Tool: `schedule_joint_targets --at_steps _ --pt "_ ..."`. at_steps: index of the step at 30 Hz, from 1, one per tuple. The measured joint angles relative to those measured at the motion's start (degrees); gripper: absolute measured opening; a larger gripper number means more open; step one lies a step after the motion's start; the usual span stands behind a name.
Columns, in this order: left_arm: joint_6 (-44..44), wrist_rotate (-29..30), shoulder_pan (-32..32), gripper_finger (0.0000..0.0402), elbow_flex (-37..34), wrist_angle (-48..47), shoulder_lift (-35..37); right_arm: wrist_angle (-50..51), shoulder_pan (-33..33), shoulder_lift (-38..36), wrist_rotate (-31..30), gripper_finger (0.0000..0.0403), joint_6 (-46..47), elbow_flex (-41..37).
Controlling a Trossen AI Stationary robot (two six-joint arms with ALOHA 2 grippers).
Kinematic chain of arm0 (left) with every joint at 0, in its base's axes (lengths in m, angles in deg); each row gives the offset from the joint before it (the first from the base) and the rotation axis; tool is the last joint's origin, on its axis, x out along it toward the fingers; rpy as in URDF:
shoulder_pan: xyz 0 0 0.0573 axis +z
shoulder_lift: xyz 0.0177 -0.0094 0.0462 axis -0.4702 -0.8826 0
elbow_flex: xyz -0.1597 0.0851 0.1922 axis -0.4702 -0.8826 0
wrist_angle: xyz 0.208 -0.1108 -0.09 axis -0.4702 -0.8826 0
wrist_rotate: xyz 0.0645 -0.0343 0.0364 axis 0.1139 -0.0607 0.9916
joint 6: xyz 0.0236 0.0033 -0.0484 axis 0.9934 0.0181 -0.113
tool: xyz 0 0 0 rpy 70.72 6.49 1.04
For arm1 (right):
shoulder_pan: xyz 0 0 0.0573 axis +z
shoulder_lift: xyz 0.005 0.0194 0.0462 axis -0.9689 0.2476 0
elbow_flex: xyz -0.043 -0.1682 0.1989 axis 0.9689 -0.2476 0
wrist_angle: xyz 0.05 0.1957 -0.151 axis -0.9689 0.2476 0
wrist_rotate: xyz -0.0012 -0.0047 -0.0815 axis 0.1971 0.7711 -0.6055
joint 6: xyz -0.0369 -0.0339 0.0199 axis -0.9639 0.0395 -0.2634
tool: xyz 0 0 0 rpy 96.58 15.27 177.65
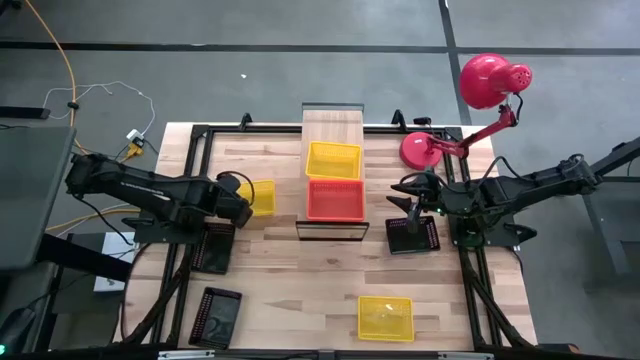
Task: Stack baskets on shelf by color
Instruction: Stack the top yellow bin on the yellow bin on the shelf
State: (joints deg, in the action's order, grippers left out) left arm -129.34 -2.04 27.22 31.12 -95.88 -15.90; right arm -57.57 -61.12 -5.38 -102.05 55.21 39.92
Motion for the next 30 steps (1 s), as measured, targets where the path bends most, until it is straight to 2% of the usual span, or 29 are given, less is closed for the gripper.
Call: schedule_joint_targets --at_steps 7,13,21,30 --pt "-3.75 2.24 3.06 0.0184 0.00 -2.33 -4.42 0.35 0.00 0.00 0.13 0.0156 -0.02 0.00" --pt "-3.74 2.10 6.52 0.0186 -0.72 -1.91 -8.07 0.44 0.02 0.00 0.14 0.0156 0.01 0.00" --pt "-5.09 -1.33 10.97 0.0186 -6.63 1.15 -8.76 0.70 0.00 -0.01 0.33 0.0156 0.16 0.00" --pt "0.04 -1.73 13.38 0.0186 -7.04 7.18 -8.14 0.70 0.00 -0.02 0.32 0.0156 0.62 0.00"
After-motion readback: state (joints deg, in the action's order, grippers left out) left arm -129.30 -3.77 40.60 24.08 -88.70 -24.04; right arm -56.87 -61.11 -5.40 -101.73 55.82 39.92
